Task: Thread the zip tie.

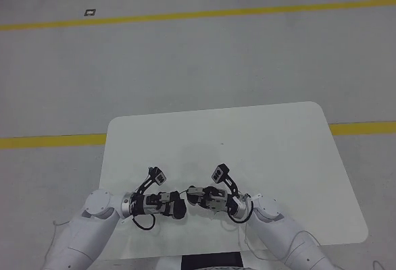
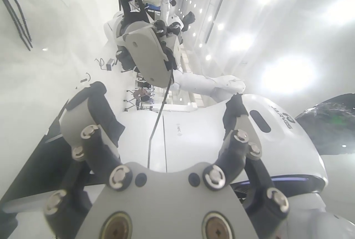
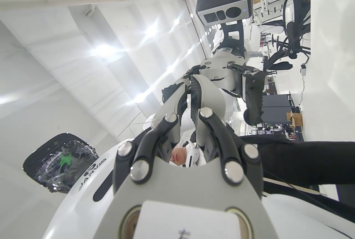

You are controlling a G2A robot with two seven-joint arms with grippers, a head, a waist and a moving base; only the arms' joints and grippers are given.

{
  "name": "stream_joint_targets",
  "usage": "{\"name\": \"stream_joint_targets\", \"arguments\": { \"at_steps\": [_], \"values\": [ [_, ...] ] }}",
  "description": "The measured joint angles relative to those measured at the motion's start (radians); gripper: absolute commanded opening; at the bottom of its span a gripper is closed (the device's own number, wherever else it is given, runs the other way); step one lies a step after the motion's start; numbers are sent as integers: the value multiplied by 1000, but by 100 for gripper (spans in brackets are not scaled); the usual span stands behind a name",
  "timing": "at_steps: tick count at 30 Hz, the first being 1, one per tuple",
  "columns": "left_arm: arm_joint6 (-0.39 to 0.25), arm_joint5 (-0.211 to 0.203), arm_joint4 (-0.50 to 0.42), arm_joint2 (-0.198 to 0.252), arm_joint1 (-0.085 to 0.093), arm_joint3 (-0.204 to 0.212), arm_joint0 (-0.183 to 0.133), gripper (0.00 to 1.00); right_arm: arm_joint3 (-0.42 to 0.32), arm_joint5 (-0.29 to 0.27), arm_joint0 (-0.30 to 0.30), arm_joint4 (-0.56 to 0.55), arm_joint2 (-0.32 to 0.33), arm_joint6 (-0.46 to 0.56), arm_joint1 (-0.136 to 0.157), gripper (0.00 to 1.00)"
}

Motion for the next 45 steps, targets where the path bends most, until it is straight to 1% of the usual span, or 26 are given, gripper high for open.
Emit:
{"name": "stream_joint_targets", "arguments": {
  "at_steps": [3,7,14,22,26,29,33,34,35,37,39,40,42,45],
  "values": [
    [5,2,2,1,0,-2,0,100,-5,2,-2,-3,-1,-8,0,0],
    [39,6,10,8,1,-15,5,100,-29,11,-10,-14,-5,-32,1,0],
    [37,4,-1,8,8,-19,10,100,-45,17,-12,-20,-13,-37,1,0],
    [41,5,-9,10,14,-22,13,100,-52,-3,-19,-33,1,-65,6,0],
    [48,3,-34,7,17,-22,18,100,-59,-7,-24,-34,5,-69,7,0],
    [46,5,-74,7,17,-16,23,100,-61,-16,-25,-32,6,-68,8,0],
    [42,4,-82,12,18,-10,19,100,-61,-24,-23,-26,5,-68,7,0],
    [43,3,-83,14,19,-10,19,98,-61,-24,-22,-25,4,-68,7,0],
    [44,2,-84,15,19,-9,18,93,-60,-24,-21,-25,3,-67,7,0],
    [47,1,-84,19,19,-7,17,87,-56,-20,-17,-24,-1,-65,6,0],
    [53,-1,-85,21,19,-4,15,76,-51,-16,-13,-24,-3,-60,6,0],
    [55,-1,-85,22,20,-2,15,75,-47,-13,-10,-24,-4,-57,6,0],
    [60,-3,-85,22,21,2,14,66,-40,-8,-5,-29,-5,-50,6,0],
    [65,-4,-85,23,22,7,13,56,-33,-1,0,-40,-3,-44,8,0]
  ]
}}
